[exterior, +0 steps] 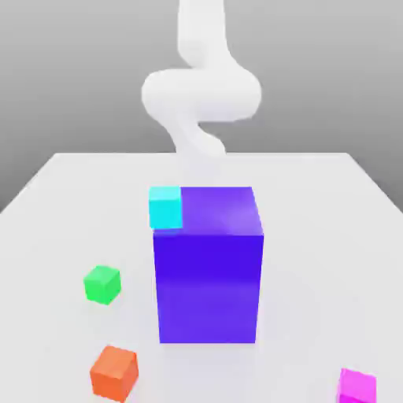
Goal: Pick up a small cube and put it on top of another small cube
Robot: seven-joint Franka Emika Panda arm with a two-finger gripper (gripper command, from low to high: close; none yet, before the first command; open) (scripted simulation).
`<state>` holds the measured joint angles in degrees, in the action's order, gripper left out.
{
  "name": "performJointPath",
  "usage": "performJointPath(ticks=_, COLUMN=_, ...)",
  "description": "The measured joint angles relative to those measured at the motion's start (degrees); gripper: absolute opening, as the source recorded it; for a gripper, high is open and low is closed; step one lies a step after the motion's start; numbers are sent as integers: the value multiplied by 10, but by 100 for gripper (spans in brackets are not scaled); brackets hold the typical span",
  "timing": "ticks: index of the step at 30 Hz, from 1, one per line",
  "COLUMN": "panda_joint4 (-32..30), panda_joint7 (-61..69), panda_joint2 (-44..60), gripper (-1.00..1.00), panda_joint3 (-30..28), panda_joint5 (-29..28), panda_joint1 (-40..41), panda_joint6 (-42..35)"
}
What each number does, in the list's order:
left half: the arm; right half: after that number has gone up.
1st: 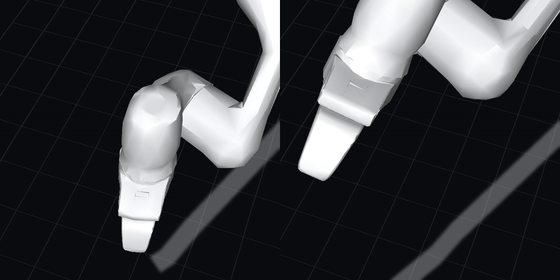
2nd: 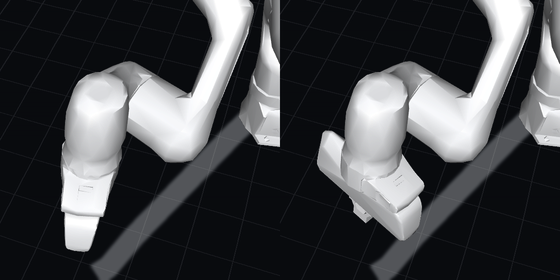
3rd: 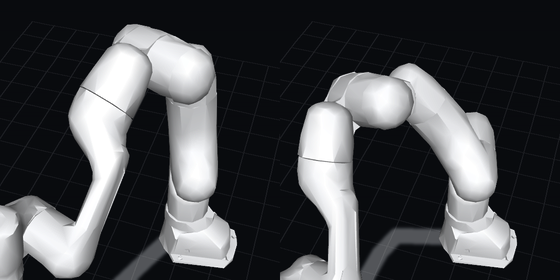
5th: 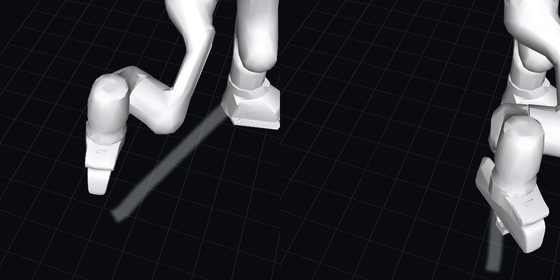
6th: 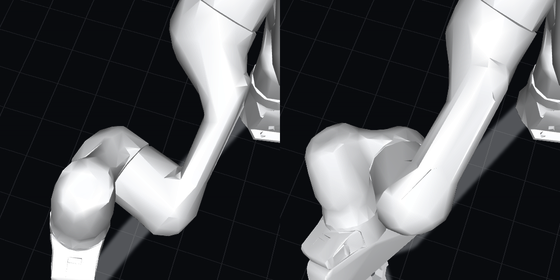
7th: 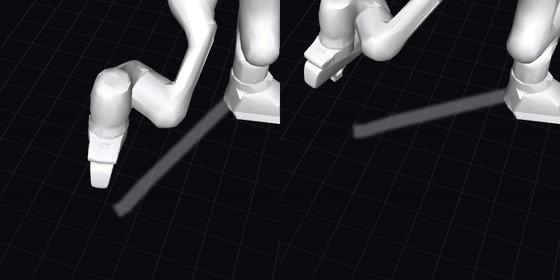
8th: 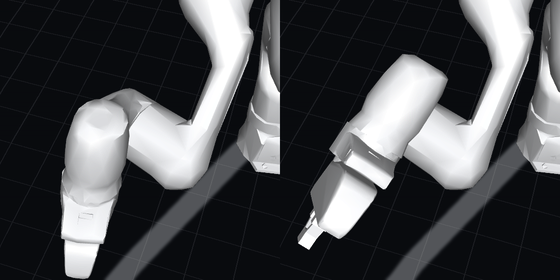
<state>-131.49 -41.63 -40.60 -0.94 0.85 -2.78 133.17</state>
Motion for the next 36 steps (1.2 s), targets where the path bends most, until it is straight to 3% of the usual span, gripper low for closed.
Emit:
performJointPath(ticks=9, panda_joint4=11, panda_joint7=157, panda_joint2=191, gripper=0, panda_joint3=-22, panda_joint5=37, panda_joint1=-88, panda_joint6=50)
performJointPath(ticks=18, panda_joint4=21, panda_joint7=303, panda_joint2=378, gripper=0, panda_joint3=-5, panda_joint5=60, panda_joint1=-144, panda_joint6=101)
performJointPath(ticks=29, panda_joint4=32, panda_joint7=417, panda_joint2=601, gripper=0, panda_joint3=22, panda_joint5=-2, panda_joint1=-189, panda_joint6=166)
performJointPath(ticks=34, panda_joint4=50, panda_joint7=425, panda_joint2=704, gripper=0, panda_joint3=20, panda_joint5=-22, panda_joint1=-198, panda_joint6=232)
performJointPath(ticks=35, panda_joint4=53, panda_joint7=425, panda_joint2=717, gripper=-100, panda_joint3=19, panda_joint5=-22, panda_joint1=-199, panda_joint6=242)
performJointPath(ticks=36, panda_joint4=53, panda_joint7=425, panda_joint2=717, gripper=-100, panda_joint3=19, panda_joint5=-22, panda_joint1=-199, panda_joint6=242)
